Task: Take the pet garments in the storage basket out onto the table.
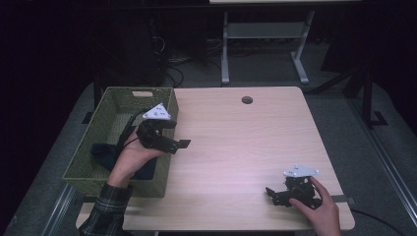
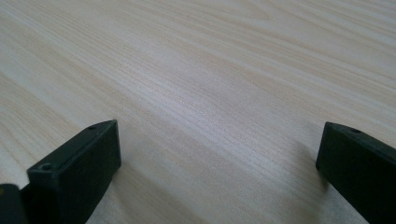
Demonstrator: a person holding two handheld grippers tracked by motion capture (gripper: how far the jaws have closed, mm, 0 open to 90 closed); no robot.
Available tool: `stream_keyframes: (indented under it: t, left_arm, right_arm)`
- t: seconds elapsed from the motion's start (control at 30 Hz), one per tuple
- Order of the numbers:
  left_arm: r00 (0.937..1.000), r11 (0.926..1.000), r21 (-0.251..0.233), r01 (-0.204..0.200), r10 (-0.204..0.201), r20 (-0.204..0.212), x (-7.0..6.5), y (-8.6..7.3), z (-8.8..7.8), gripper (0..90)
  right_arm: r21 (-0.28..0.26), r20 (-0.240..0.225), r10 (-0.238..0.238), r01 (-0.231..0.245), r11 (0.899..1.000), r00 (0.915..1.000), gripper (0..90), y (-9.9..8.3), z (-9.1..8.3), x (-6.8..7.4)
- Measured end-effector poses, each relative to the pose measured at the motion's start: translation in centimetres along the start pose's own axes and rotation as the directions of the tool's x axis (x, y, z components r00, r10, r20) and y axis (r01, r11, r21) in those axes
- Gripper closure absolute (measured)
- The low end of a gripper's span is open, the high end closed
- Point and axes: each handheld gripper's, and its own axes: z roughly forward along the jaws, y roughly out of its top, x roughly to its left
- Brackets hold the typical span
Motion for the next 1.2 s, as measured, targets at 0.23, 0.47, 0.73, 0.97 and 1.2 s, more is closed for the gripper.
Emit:
stream_keyframes:
  t: [0.23, 0.47, 0.73, 0.97, 1.2]
  left_arm:
    - [0.9995, 0.9998, -0.001, 0.020, -0.020, -0.023, 1.0, -0.5, -1.1, 14.1]
    - [0.9979, 0.9993, -0.004, 0.038, -0.039, -0.053, 1.9, -1.1, -2.2, 14.3]
    - [0.9936, 0.9979, -0.013, 0.063, -0.064, -0.093, 3.1, -1.8, -3.7, 14.5]
    - [0.9889, 0.9964, -0.003, 0.085, -0.084, -0.122, 4.0, -2.6, -4.4, 14.7]
    - [0.9824, 0.9943, 0.006, 0.106, -0.104, -0.155, 5.1, -3.6, -5.2, 15.0]
  right_arm:
    - [0.000, 0.000, 0.001, -0.001, 1.000, 1.0000, 0.0, 0.0, 0.0, 0.0]
    - [0.000, 0.000, 0.001, -0.001, 1.000, 1.0000, 0.0, 0.0, 0.0, 0.0]
    - [0.001, 0.000, 0.001, -0.001, 1.000, 1.0000, 0.0, 0.0, 0.0, 0.0]
    - [0.000, 0.000, 0.004, -0.004, 1.000, 1.0000, 0.0, 0.0, 0.0, 0.0]
    - [0.000, 0.000, 0.004, -0.004, 1.000, 1.0000, 0.0, 0.0, 0.0, 0.0]
